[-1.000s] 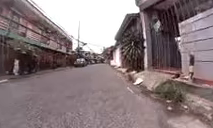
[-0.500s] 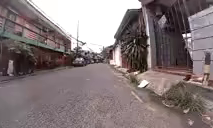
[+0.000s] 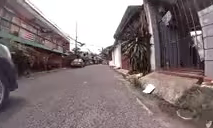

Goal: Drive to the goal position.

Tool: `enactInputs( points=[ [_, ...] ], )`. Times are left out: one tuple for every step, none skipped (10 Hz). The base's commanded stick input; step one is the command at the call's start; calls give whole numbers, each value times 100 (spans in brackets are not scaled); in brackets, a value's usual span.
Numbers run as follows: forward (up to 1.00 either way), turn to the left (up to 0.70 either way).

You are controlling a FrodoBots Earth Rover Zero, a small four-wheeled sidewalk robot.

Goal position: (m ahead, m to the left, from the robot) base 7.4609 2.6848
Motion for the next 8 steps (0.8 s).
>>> enactInputs(
  points=[
    [70, 0],
    [70, 0],
    [70, 0],
    [70, 0],
    [70, 0],
    [70, 0],
    [70, 0],
    [70, 0]
  ],
)
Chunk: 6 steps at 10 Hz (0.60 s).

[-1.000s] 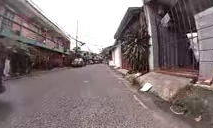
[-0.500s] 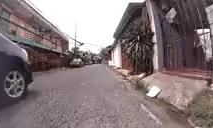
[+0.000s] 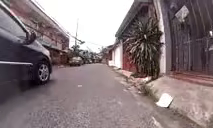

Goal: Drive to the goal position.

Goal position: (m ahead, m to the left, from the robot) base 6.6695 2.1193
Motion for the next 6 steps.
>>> enactInputs(
  points=[
    [70, 15],
    [70, 35],
    [70, 35],
    [70, 20],
    [70, 0],
    [70, 0]
  ],
)
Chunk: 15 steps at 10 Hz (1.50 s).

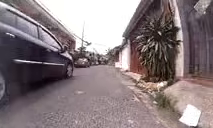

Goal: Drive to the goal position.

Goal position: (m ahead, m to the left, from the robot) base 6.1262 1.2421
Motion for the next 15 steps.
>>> enactInputs(
  points=[
    [70, 0],
    [70, 0],
    [70, 0],
    [70, 0],
    [70, 0],
    [70, 0],
    [70, 0],
    [70, 0],
    [70, 0],
    [70, 0],
    [70, 0],
    [70, 0],
    [70, 0],
    [70, 0],
    [70, 0]
  ],
)
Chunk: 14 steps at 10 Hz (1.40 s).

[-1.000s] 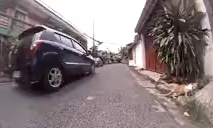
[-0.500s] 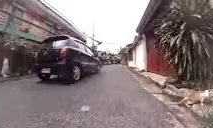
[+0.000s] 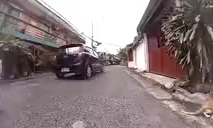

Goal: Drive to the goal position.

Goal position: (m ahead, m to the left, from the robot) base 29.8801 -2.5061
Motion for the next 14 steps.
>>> enactInputs(
  points=[
    [70, 0],
    [70, 0],
    [70, 0],
    [70, 0],
    [70, 0],
    [70, 0],
    [70, 0],
    [70, 0],
    [70, 0],
    [70, 0],
    [70, 0],
    [70, 0],
    [70, 0],
    [70, 0]
  ],
)
